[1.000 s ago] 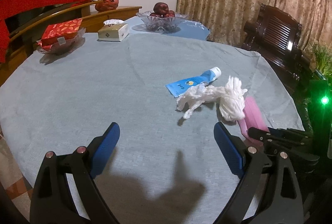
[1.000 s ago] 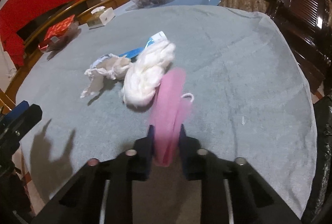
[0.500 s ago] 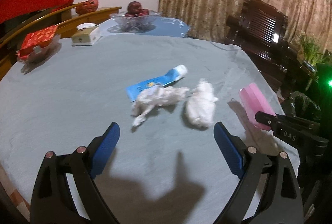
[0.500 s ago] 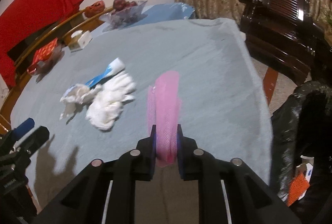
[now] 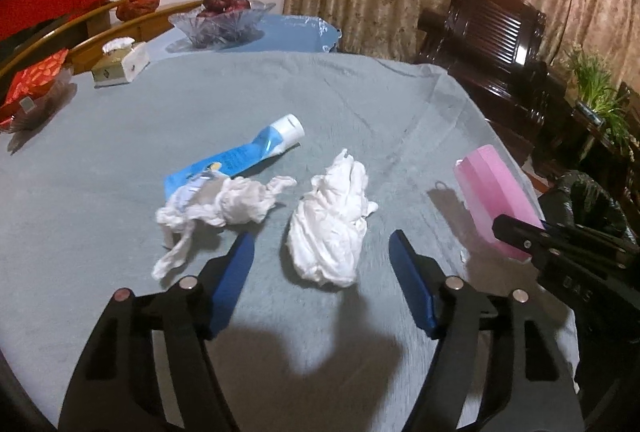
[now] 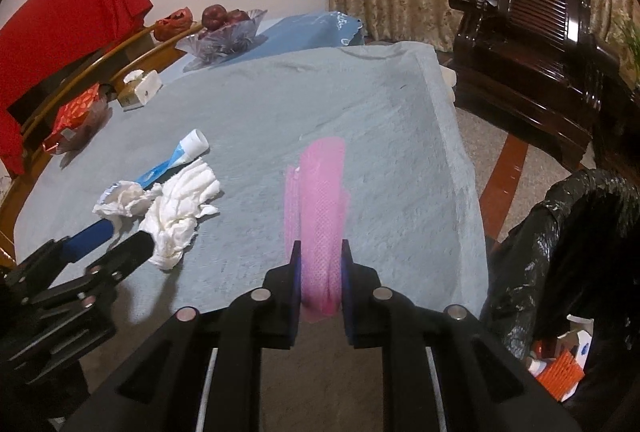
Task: Collect trash
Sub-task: 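Grasp the white tissue with the left tool while the right tool holds the pink mask, then carry the tissue and pink mask over the bin and open both tools, then move both tools back over the table toward the toothpaste tube, then grasp the crumpled white tissue with the right tool and lift it, then grasp the blue toothpaste tube with the left tool while the right tool holds the tissue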
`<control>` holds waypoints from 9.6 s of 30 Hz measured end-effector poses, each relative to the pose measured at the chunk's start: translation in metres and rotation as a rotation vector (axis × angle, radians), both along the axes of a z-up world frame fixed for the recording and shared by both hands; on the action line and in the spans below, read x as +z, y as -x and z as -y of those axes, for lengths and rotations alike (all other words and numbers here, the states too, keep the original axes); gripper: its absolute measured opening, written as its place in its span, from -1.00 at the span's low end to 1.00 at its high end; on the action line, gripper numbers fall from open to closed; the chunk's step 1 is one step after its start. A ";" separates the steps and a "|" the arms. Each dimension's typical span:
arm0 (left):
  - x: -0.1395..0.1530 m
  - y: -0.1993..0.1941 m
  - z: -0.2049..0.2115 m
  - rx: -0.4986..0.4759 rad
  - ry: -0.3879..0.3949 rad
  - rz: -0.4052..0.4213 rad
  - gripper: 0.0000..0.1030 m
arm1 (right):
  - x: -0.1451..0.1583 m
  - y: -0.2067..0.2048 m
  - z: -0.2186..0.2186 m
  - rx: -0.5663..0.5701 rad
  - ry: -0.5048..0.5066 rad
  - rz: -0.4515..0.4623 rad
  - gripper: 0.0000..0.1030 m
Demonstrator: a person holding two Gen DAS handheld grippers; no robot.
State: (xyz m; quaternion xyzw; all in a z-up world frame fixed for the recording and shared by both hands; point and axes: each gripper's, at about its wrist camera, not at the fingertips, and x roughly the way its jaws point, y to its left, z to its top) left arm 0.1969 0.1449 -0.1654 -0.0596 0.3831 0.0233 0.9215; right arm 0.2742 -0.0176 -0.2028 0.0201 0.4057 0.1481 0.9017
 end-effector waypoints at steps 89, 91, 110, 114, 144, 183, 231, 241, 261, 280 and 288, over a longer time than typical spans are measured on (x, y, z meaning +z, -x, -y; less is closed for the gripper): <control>0.088 0.053 0.247 -0.459 0.025 0.137 -0.51 | 0.096 0.138 0.241 -0.300 0.033 0.200 -0.67; 0.085 0.052 0.254 -0.473 0.022 0.131 -0.51 | 0.093 0.138 0.247 -0.313 0.038 0.193 -0.67; 0.050 0.034 0.289 -0.548 0.025 0.050 0.01 | 0.062 0.137 0.279 -0.385 0.063 0.111 -0.31; 0.054 0.034 0.279 -0.528 0.034 0.058 0.27 | 0.060 0.139 0.283 -0.405 0.068 0.107 0.17; 0.097 0.069 0.052 -0.048 -0.062 0.152 0.73 | 0.087 0.092 0.118 -0.075 -0.029 0.210 0.88; 0.024 0.070 -0.187 0.320 -0.072 0.032 0.73 | 0.012 -0.012 -0.180 0.281 -0.014 0.076 0.88; 0.015 -0.026 -0.093 0.132 -0.064 0.031 0.73 | 0.008 -0.057 -0.081 0.188 -0.013 0.023 -0.47; -0.008 -0.057 -0.085 0.134 -0.074 -0.041 0.73 | -0.003 -0.069 -0.066 0.167 -0.032 0.004 -0.47; -0.025 -0.098 -0.076 0.072 -0.105 -0.132 0.65 | -0.012 -0.078 -0.069 0.167 -0.047 -0.013 -0.47; -0.020 -0.108 -0.097 0.087 -0.005 -0.094 -0.91 | -0.010 -0.083 -0.064 0.162 -0.057 -0.013 -0.47; -0.016 -0.094 -0.094 0.091 0.055 -0.091 -0.96 | 0.002 -0.079 -0.064 0.168 -0.059 0.013 -0.47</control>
